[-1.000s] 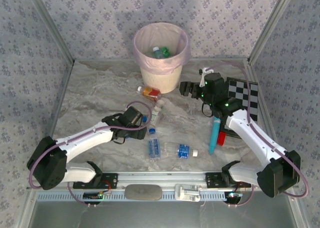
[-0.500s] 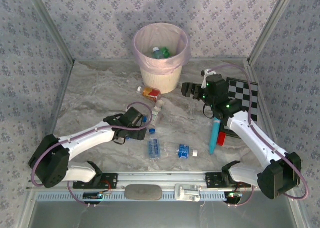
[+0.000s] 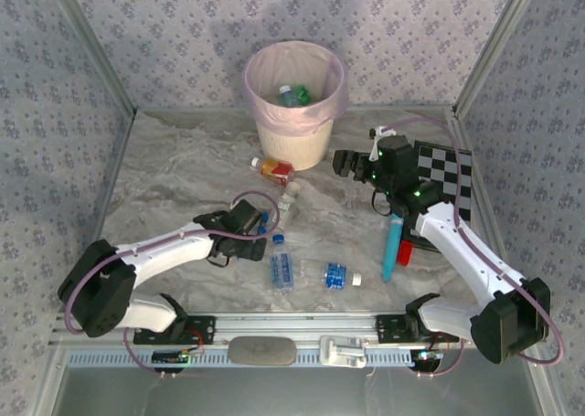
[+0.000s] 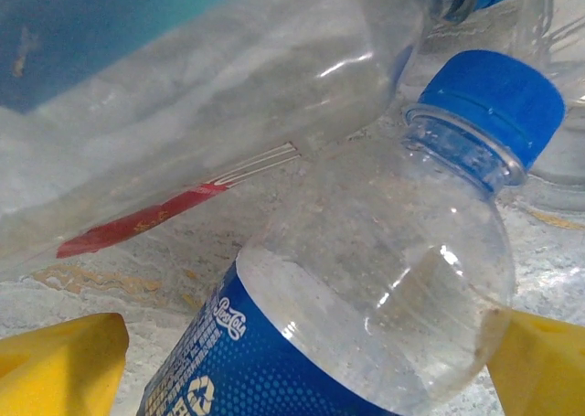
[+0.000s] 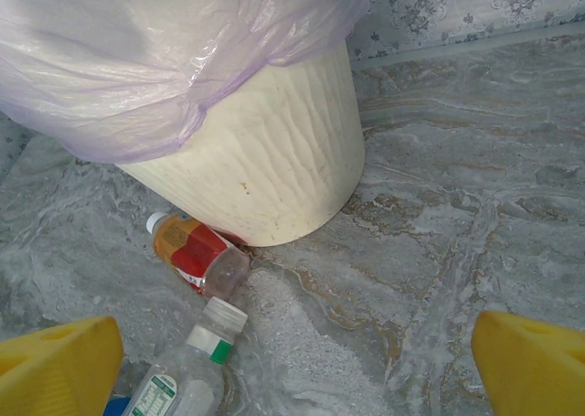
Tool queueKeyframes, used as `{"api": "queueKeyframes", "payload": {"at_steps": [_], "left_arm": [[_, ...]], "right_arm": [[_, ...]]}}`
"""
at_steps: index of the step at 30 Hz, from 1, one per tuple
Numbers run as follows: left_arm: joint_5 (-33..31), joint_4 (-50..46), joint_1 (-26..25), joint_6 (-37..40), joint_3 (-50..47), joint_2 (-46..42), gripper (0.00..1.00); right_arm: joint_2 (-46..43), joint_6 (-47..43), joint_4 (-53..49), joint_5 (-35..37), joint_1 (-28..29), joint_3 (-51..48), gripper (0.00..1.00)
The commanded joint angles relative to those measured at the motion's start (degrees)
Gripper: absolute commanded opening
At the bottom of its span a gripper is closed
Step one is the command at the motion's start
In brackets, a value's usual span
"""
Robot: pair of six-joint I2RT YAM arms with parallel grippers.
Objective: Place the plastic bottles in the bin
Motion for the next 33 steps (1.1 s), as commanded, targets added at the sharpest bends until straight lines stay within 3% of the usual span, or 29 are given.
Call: {"api": "queueKeyframes", "payload": {"at_steps": [1,8,18,25,33], "left_arm": [[0.45,0.79,-0.37,-0.03,-0.73,1.49,0.97],[0.82,1.55,-0.44,0.06,-1.05,2.77,0.89],[1.01,1.09,-0.55,1.29,-0.39,1.16,0.64],[1.43,0.4,-0.58,1.13,0.69,-1.87,0.59],[-1.31,1.28,-0.54,-0.83,4.4,-11.52,0.54]], "right_arm": [[-1.11,0.97,0.58,0.33,-0.39,-0.49,1.0],[-1.12,1.04,0.61,0.27,-0.54,-0.53,1.0],[-0.69,1.15,0.87,-0.16,-0.89,-0.51,1.0],[-0.44,1.36,0.94,-0.3,-1.05,-0.54,1.0],[-0.23,1.93,1.57,-0.77,-1.21,-1.09,1.0]]}}
